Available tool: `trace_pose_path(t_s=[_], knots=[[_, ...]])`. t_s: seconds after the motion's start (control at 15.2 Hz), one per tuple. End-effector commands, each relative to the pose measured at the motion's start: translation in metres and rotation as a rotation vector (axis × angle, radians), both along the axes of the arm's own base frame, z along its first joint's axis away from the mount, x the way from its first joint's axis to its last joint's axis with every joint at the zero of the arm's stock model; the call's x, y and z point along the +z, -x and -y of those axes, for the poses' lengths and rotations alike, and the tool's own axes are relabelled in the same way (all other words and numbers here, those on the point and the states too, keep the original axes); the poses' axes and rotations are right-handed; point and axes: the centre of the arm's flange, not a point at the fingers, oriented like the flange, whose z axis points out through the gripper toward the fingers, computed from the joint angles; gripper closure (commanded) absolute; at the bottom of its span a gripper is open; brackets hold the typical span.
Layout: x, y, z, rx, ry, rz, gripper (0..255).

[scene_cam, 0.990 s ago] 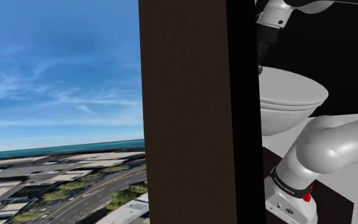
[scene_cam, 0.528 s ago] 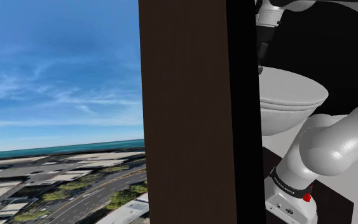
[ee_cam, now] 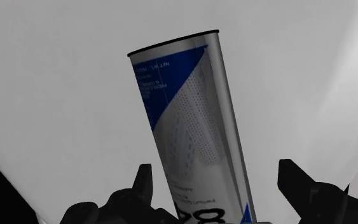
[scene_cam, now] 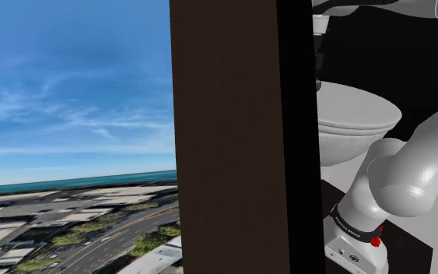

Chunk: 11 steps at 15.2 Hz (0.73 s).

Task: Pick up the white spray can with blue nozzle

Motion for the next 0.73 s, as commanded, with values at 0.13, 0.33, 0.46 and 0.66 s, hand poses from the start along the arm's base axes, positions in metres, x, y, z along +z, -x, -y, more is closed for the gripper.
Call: trace_pose_path(t_s=[0.13,0.33,0.46,0.66], knots=[[-0.021,-0.001,0.0,0.012,0.0,0.0,0],[-0.029,-0.001,0.0,0.012,0.0,0.0,0],[-0.029,-0.001,0.0,0.012,0.0,0.0,255],[-0.029,-0.001,0.0,0.012,0.0,0.0,255]])
